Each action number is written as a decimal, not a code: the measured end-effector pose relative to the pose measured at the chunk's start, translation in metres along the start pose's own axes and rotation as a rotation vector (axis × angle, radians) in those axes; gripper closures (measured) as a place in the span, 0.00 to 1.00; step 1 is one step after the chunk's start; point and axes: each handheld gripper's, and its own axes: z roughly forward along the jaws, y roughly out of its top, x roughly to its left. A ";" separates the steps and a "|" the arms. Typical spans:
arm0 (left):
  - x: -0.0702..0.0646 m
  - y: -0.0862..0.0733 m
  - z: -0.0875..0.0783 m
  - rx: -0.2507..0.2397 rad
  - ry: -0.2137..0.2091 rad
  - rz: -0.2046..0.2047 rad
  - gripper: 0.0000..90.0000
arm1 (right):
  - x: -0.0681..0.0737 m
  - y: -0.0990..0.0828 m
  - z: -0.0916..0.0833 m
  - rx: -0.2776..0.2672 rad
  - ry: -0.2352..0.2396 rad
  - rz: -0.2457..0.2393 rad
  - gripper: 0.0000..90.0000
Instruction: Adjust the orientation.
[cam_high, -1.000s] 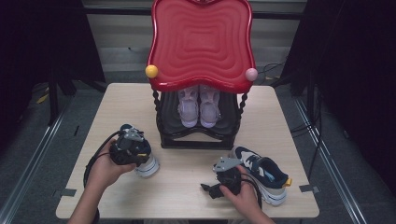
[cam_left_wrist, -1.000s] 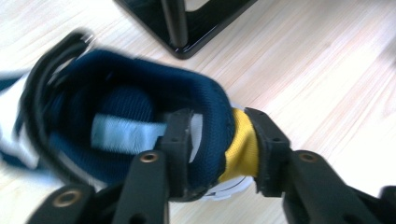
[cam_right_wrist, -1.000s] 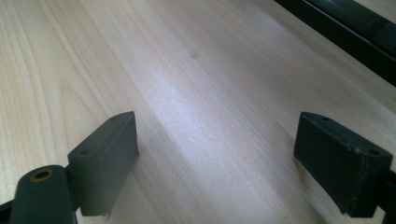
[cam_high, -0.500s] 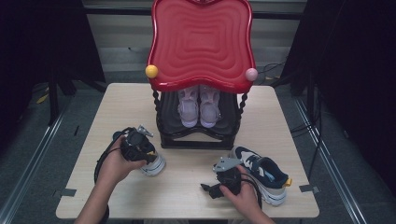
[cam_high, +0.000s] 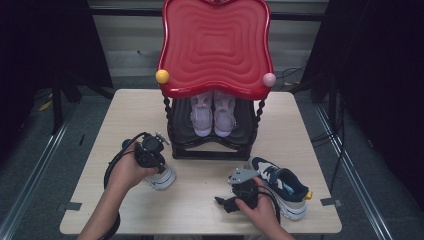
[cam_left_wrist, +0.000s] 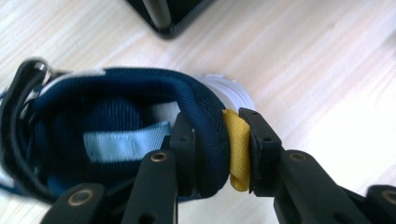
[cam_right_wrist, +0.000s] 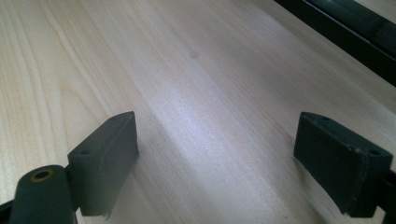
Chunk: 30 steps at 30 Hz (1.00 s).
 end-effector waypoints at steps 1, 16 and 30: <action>-0.001 -0.001 -0.001 0.015 -0.012 0.002 0.77 | 0.000 0.000 0.000 0.000 0.000 0.000 0.15; -0.001 0.001 0.001 0.123 -0.083 0.026 0.67 | 0.000 0.000 0.000 -0.001 -0.001 -0.003 0.15; 0.001 0.012 0.018 0.227 -0.127 0.039 0.67 | 0.000 0.000 0.001 -0.003 0.001 -0.005 0.14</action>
